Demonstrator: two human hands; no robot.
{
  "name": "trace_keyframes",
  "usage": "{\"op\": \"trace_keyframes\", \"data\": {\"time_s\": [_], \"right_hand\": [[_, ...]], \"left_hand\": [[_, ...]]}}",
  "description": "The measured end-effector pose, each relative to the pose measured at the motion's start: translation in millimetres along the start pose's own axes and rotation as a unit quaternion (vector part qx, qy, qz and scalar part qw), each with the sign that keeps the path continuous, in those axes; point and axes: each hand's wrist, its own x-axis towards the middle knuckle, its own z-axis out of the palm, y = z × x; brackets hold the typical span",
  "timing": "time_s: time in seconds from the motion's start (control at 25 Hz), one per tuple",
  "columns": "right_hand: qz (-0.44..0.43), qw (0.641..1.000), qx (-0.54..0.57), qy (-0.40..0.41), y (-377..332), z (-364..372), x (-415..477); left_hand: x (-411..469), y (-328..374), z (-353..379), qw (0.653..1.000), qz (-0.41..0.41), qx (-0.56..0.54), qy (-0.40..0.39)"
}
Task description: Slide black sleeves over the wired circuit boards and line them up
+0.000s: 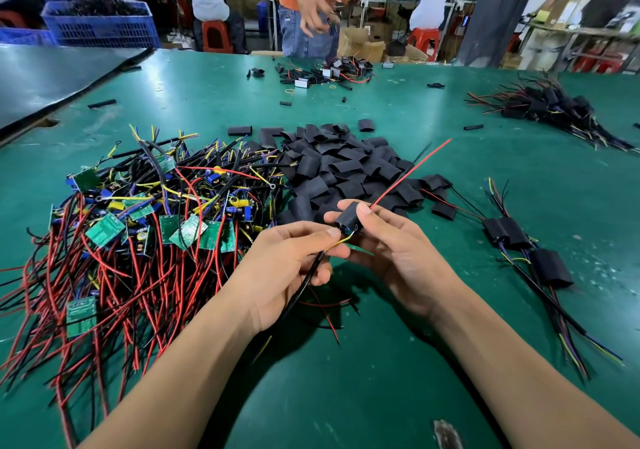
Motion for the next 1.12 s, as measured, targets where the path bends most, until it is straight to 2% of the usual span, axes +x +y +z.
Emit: {"op": "trace_keyframes", "data": {"time_s": [0.16, 0.36, 0.52, 0.76, 1.12], "right_hand": [[-0.010, 1.000, -0.011, -0.012, -0.9, -2.7, -0.1], [-0.002, 1.000, -0.011, -0.020, 3.2, -4.2, -0.9], [0.031, 0.996, -0.081, -0.004, 0.0, -7.1, 0.3], [0.048, 0.992, -0.119, 0.016, 0.1, -8.4, -0.4], [0.035, 0.989, -0.137, 0.030, -1.5, -10.9, 0.1]], "left_hand": [[-1.0, -1.9, 0.9, 1.000, 0.016, 0.025, -0.012], [-2.1, -7.0, 3.0, 0.992, 0.070, 0.098, 0.035], [-3.1, -9.2, 4.6, 0.975, 0.117, 0.170, 0.081], [-2.6, -10.2, 4.8, 0.949, 0.157, 0.253, 0.106], [-2.7, -9.5, 2.8, 0.979, 0.095, 0.175, 0.052]]}}
